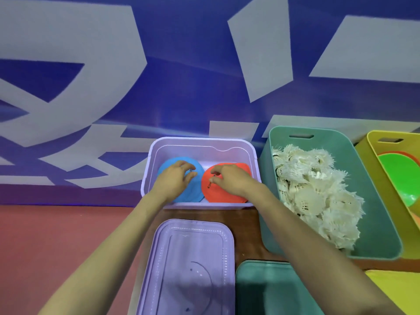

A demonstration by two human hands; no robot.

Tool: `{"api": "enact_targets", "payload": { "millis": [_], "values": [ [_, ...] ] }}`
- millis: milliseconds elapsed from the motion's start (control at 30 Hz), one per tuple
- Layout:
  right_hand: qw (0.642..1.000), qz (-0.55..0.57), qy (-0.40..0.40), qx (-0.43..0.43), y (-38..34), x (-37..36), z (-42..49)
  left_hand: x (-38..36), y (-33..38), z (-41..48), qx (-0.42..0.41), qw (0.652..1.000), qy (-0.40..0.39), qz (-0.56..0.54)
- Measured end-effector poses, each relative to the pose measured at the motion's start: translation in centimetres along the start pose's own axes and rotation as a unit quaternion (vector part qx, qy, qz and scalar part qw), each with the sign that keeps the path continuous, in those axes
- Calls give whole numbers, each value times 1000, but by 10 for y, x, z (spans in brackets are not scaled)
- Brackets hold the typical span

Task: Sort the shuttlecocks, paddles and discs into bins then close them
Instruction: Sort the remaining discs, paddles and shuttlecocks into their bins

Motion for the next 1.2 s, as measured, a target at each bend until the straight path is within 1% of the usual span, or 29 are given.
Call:
{"api": "enact_targets", "payload": {
  "millis": [33,67,100,167,233,300,400,500,633,733,800,833,867,933,1000,1033,1067,1133,1200],
  "values": [
    [1000,12,-1,6,-2,-3,-12,0,8,-14,0,999,-10,-35],
    [1000,17,-6,9,-2,-7,-24,-3,14,-29,-1,998,-40,-41],
    [1000,22,-14,8,1,-13,-34,-7,18,-44,-2,997,-70,-30],
    [999,40,-26,1,8,-24,-53,-11,16,-67,-3,995,-94,-18],
    [998,51,-21,0,13,-32,-66,-12,10,-78,-5,996,-86,-7],
    [997,81,9,-5,15,-35,-74,-11,10,-83,-9,998,-61,12],
    [990,129,56,-12,14,-37,-83,-10,8,-91,11,998,-34,-50],
    [988,145,56,-8,9,-49,-93,-10,3,-107,27,993,-39,-104],
    [981,182,69,1,1,-65,-108,-10,-2,-131,38,988,-40,-142],
    [979,186,80,4,-3,-73,-115,-11,-4,-143,51,987,-35,-147],
    [981,177,85,11,-5,-77,-118,-13,-1,-149,52,990,-38,-128],
    [982,165,93,21,-6,-77,-121,-12,2,-152,42,993,-29,-109],
    [981,150,114,39,-8,-75,-125,-7,7,-155,14,997,5,-82],
    [966,126,202,96,-17,-64,-143,8,23,-168,-49,991,120,-40],
    [934,123,295,160,-26,-57,-168,14,31,-192,-36,970,236,-40],
    [924,114,315,184,-30,-60,-179,7,34,-206,-21,963,266,-31],
    [921,95,319,204,-32,-69,-187,-6,39,-218,-9,961,276,-13],
    [929,43,296,219,-29,-94,-194,-40,37,-233,28,969,244,20],
    [950,22,242,193,-14,-121,-187,-72,14,-243,120,974,190,6]
  ]
}}
Point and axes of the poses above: each hand's wrist, its own z-axis towards the middle knuckle, its own x-axis out of the back of the hand, y = z × x, the point moved 9 cm from there along z, towards the middle knuckle, and after that the axes turned 8 degrees about -x, right-handed, at the moved point
